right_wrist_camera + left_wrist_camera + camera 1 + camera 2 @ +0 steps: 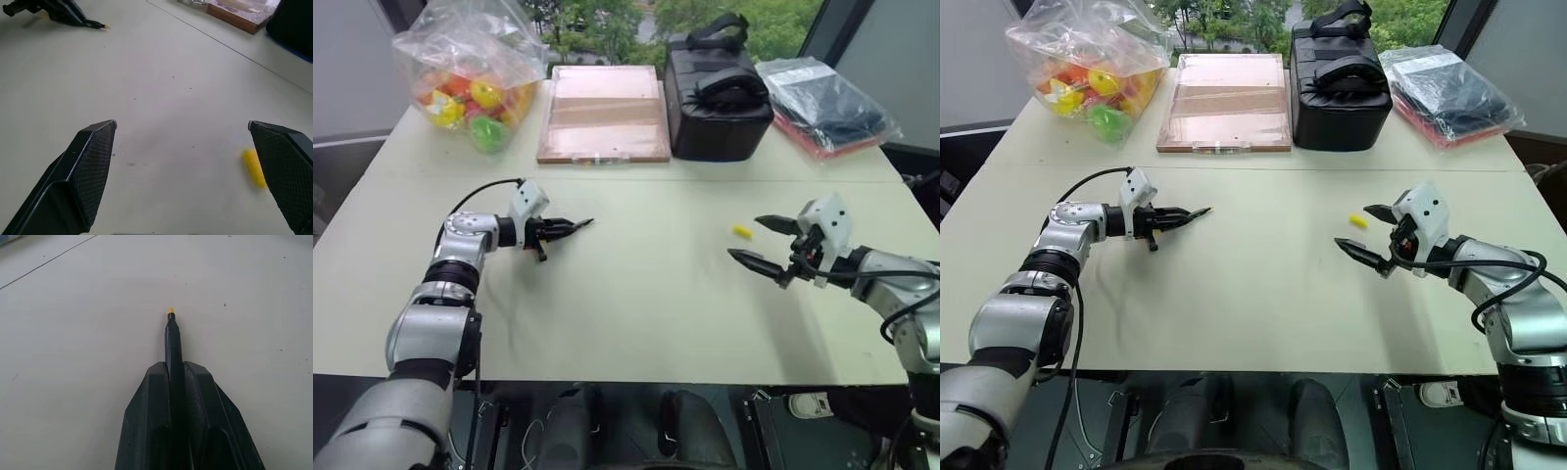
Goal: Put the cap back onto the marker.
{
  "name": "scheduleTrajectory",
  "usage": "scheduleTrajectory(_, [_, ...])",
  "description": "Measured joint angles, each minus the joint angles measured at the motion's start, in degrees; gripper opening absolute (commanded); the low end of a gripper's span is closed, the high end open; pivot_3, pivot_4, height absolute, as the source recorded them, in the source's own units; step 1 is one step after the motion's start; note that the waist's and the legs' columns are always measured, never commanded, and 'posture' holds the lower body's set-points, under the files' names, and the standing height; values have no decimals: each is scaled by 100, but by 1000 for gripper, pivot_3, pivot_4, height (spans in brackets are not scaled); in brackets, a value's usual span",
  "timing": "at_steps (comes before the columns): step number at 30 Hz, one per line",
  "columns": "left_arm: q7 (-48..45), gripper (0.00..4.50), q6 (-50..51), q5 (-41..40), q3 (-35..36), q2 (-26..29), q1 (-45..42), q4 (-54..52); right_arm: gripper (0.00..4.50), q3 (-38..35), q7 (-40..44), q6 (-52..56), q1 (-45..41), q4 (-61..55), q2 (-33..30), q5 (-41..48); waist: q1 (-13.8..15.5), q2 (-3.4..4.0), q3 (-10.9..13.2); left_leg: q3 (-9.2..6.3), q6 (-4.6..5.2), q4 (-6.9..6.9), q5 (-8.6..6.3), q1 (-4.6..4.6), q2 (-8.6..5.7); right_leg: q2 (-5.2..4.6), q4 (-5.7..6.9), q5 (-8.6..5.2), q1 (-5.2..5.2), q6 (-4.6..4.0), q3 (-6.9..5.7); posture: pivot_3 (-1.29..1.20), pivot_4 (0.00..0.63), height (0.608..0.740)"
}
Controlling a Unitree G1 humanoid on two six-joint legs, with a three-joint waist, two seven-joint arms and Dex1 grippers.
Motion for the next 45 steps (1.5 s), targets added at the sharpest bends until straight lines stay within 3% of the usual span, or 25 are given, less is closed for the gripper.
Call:
scheduleTrajectory(5, [-699,71,181,-177,19,243,-119,-908,4500,6,128,-832,-624,1319,87,-322,-9,-1,1,1,-7,4,4,-16,0,5,1,0,-12,0,-1,0,150,740])
scheduleTrajectory(10, [-1292,71,1114,-706,25,595,-179,-2963,4500,279,681,-1429,-1080,2925,275,-558,-25,3,-1,2,-26,6,17,-17,0,6,2,2,-11,4,0,0,150,740])
scheduleTrajectory(15, [-1442,71,2363,-1247,-25,893,385,-4927,4500,508,1091,-2020,-1617,4094,402,-805,-127,6,0,1,-31,7,20,-16,0,7,9,2,-11,5,2,0,150,740])
scheduleTrajectory(25, [-832,71,3272,-1555,35,1219,1244,-5967,4500,695,1395,-3028,-2329,5984,596,-1380,-146,8,1,0,-37,9,24,-13,1,8,13,1,-11,6,3,0,150,740])
scheduleTrajectory(36, [-295,71,3350,-1774,92,1224,1579,-6193,4500,687,1399,-3463,-2740,6704,789,-1581,-150,9,1,1,-40,10,25,-9,1,8,15,1,-8,6,4,0,150,740])
scheduleTrajectory(40, [-196,0,3349,-1790,92,1225,1579,-6193,3285,676,1396,-3486,-2770,6761,800,-1610,-149,9,1,1,-40,10,25,-8,1,8,15,1,-6,6,4,0,150,740])
scheduleTrajectory(45, [-140,0,3343,-1793,91,1224,1578,-6191,706,659,1392,-3571,-2785,6851,809,-1618,-154,9,1,2,-40,9,25,-7,1,8,15,1,-6,6,4,0,150,740])
